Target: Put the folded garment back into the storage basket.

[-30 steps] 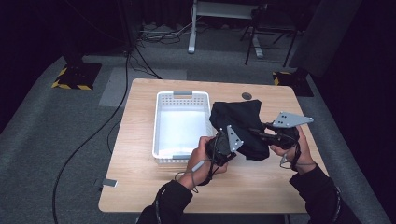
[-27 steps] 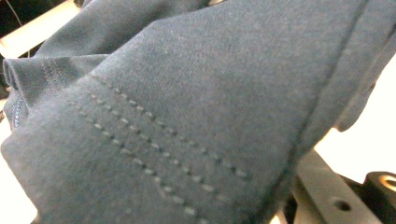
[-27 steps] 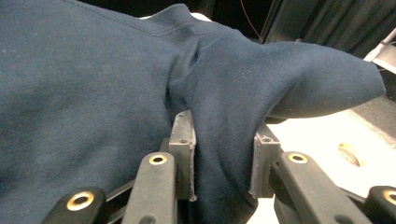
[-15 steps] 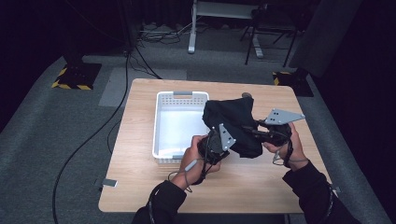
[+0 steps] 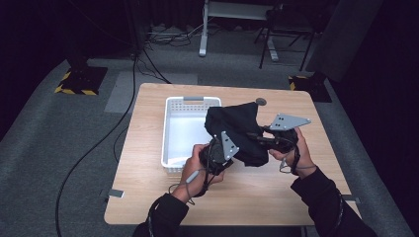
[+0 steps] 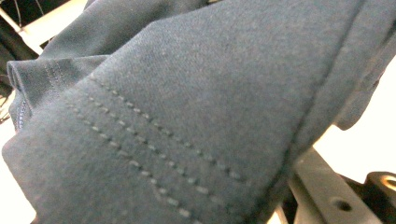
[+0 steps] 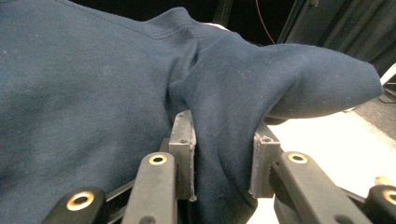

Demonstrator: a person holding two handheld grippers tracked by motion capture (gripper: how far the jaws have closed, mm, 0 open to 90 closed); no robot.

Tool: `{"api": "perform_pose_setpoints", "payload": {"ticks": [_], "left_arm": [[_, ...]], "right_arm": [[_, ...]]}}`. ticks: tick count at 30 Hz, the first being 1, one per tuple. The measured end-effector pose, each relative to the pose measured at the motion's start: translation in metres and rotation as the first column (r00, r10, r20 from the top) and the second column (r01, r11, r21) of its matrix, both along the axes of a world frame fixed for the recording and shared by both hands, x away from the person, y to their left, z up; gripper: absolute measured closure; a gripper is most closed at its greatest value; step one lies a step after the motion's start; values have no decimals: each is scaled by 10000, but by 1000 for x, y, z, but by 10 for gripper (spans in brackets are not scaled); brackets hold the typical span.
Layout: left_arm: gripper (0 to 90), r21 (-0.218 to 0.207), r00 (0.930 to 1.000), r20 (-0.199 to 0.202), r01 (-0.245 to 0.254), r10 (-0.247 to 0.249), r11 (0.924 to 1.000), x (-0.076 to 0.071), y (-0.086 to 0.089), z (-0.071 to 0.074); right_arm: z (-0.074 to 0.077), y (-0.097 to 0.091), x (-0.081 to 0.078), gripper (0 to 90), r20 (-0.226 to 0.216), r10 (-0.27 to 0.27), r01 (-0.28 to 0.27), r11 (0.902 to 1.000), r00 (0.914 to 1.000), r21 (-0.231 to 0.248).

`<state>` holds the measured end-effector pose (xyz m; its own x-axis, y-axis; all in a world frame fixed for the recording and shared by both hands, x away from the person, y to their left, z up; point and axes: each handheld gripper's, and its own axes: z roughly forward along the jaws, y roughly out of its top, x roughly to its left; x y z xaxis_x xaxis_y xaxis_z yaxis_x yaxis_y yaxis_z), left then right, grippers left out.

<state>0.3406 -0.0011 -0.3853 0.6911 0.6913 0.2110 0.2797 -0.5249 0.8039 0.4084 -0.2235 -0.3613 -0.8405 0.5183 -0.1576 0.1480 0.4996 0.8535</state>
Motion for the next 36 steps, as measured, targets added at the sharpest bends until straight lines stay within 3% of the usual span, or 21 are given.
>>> {"api": "perform_pose_setpoints", "payload": {"ticks": [36], "left_arm": [[688,-75,9942,-183,-1062,1061,9943,-6,49,-13]], "right_arm": [[-14,60,10,685,-91,838,-839,9963,9964,-170]]}}
